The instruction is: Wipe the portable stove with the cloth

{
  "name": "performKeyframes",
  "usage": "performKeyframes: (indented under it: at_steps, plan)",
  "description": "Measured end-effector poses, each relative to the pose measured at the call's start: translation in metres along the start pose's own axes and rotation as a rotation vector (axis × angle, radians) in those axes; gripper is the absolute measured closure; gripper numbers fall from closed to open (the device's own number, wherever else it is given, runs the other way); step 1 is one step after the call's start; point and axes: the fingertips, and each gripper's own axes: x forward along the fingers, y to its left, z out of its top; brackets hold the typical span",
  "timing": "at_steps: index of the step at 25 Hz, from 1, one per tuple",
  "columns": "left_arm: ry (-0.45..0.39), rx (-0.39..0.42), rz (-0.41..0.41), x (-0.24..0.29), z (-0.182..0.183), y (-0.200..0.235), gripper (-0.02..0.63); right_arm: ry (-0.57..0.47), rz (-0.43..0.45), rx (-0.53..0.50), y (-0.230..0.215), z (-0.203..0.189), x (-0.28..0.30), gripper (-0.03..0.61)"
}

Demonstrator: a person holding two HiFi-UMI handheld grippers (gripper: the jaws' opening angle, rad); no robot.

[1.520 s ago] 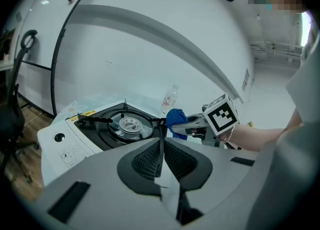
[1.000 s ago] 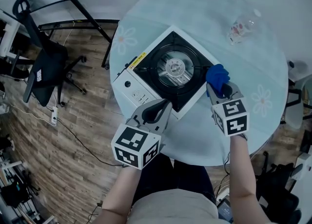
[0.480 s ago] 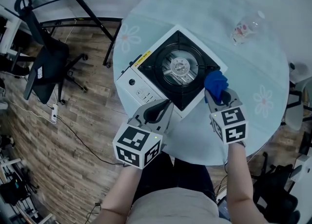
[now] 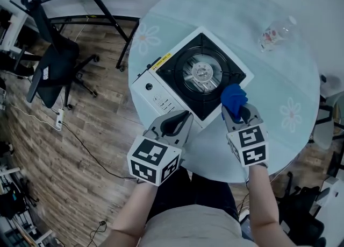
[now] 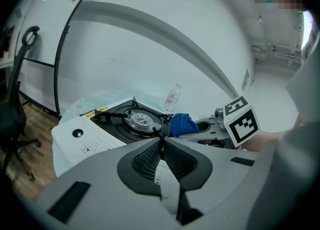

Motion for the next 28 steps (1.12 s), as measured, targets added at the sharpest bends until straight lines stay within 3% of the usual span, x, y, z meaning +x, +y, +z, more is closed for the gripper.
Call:
performKeyframes:
  at_steps: [21,28]
  plan:
    - [-0.011,-0.046,0.069,-0.017,-0.017,0.008,0.575,-0.022,0.149,-0.125,0.064,-0.002,-0.01,0.482]
    - [-0.01,-0.057,0.089,-0.026,-0.023,0.013,0.575,-0.078,0.141,-0.192,0.077,-0.001,-0.016,0.482]
